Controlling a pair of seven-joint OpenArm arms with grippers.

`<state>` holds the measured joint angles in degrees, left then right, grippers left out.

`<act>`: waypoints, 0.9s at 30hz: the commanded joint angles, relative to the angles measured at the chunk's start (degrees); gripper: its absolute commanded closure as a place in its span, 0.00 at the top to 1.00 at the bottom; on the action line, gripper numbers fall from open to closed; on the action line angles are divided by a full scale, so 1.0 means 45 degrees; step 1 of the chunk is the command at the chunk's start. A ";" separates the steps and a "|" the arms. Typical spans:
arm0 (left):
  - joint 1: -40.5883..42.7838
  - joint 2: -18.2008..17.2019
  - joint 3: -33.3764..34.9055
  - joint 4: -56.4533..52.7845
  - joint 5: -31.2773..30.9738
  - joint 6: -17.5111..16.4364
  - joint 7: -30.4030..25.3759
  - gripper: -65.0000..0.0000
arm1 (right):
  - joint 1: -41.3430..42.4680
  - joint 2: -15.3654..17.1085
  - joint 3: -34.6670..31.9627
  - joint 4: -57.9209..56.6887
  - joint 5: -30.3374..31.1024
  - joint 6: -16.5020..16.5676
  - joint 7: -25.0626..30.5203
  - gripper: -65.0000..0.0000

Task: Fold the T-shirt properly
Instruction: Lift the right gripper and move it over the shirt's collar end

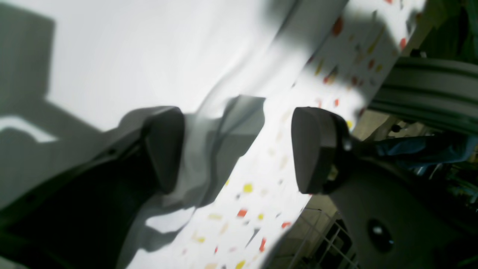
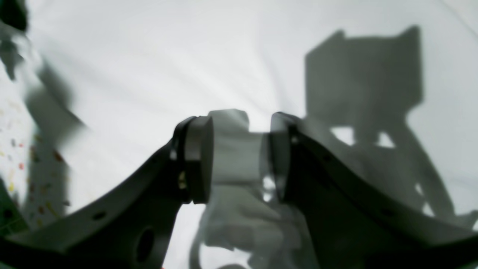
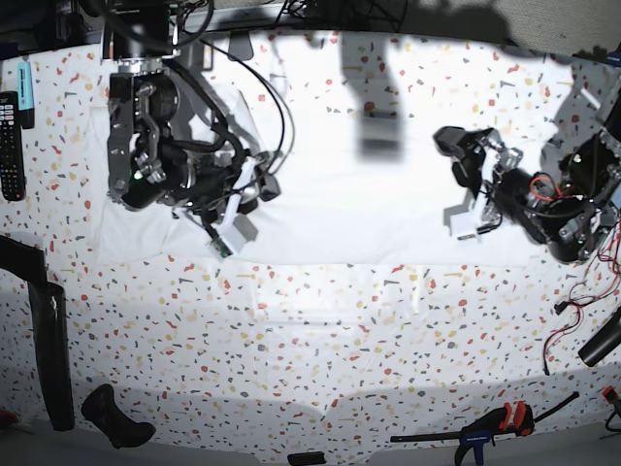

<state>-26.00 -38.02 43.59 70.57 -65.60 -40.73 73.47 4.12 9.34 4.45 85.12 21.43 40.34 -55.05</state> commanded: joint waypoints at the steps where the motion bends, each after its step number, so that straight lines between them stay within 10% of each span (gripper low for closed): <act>1: -0.0223 -0.0364 -0.0083 0.0019 0.0685 0.0162 0.0316 0.67 | 0.0165 0.0068 0.0019 0.0160 -0.0117 -0.0075 -0.0019 0.39; 16: -0.0219 -0.0733 -0.0083 0.0019 0.0719 0.0162 -0.0578 0.67 | 0.1044 0.0019 0.0039 0.2458 0.5960 -0.0075 -0.2249 0.39; 27: -0.0219 -0.0724 -0.0083 0.0019 0.0714 0.0162 -0.0690 0.67 | -0.1418 0.0646 -0.1841 0.6931 0.2195 -0.0075 -0.2273 0.39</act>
<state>-25.89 -40.34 43.59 70.50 -64.31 -40.49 69.95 -2.96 12.08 -4.10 115.37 30.15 39.70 -66.24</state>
